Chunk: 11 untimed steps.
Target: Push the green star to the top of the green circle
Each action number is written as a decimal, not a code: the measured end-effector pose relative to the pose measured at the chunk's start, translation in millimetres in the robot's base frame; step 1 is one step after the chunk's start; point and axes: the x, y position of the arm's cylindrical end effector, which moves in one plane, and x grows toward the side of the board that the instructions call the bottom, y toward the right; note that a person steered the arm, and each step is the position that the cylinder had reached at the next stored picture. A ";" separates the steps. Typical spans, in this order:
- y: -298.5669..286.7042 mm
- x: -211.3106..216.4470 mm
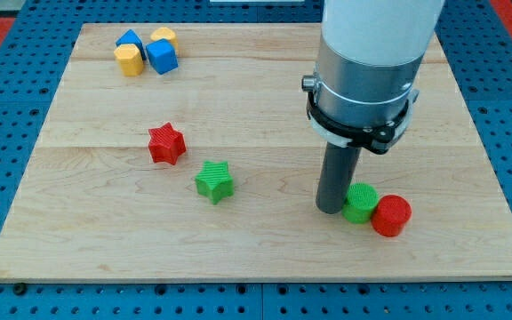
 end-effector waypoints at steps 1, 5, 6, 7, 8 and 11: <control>13.7 20.7; -215.7 -46.0; -161.3 -63.2; -160.9 -29.5; -176.6 -20.6; 35.7 -15.0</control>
